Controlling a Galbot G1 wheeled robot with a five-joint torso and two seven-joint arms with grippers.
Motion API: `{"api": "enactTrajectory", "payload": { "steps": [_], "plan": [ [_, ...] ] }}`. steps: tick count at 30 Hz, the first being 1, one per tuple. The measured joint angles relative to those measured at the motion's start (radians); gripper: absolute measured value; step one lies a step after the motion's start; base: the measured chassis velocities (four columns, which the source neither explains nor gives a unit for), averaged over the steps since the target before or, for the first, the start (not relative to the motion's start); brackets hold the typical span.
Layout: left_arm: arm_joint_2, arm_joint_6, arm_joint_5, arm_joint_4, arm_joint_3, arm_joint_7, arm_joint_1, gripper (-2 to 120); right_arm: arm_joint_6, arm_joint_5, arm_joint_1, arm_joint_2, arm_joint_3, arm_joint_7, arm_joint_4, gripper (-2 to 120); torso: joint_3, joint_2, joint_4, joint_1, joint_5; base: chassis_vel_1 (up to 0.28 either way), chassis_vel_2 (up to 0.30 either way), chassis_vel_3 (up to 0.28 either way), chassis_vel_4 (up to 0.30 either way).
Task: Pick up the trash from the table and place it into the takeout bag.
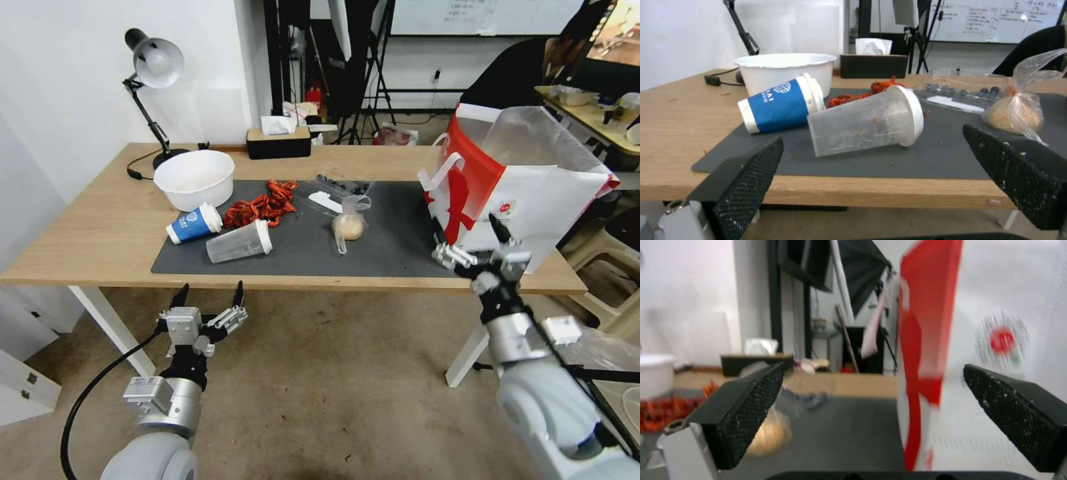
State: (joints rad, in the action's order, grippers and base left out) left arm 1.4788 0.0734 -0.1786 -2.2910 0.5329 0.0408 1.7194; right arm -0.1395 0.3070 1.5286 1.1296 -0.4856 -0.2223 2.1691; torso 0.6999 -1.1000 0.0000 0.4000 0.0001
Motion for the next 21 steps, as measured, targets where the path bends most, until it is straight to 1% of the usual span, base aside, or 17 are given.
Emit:
{"api": "enactTrajectory", "payload": {
  "steps": [7, 16, 21],
  "plan": [
    [0.002, -0.002, 0.002, 0.001, -0.001, 0.0, 0.002, 100, -0.026, -0.037, 0.06, 0.022, 0.039, -0.06, -0.035, 100, 0.0, 0.0, 0.0, 0.0, -0.0001, 0.0, 0.0, 0.0, 0.0],
    [0.0, -0.006, 0.002, 0.001, 0.006, 0.0, 0.005, 100, -0.03, -0.037, 0.065, 0.034, 0.072, -0.081, -0.055, 100, 0.0, 0.0, 0.0, 0.0, -0.0002, 0.0, 0.0, 0.0, 0.0],
    [-0.004, -0.006, 0.001, 0.001, 0.01, 0.001, 0.005, 100, 0.017, -0.008, 0.01, 0.027, 0.092, -0.096, -0.036, 100, 0.0, 0.0, 0.0, 0.0, -0.0003, 0.0, 0.0, 0.0, 0.0]
  ]
}}
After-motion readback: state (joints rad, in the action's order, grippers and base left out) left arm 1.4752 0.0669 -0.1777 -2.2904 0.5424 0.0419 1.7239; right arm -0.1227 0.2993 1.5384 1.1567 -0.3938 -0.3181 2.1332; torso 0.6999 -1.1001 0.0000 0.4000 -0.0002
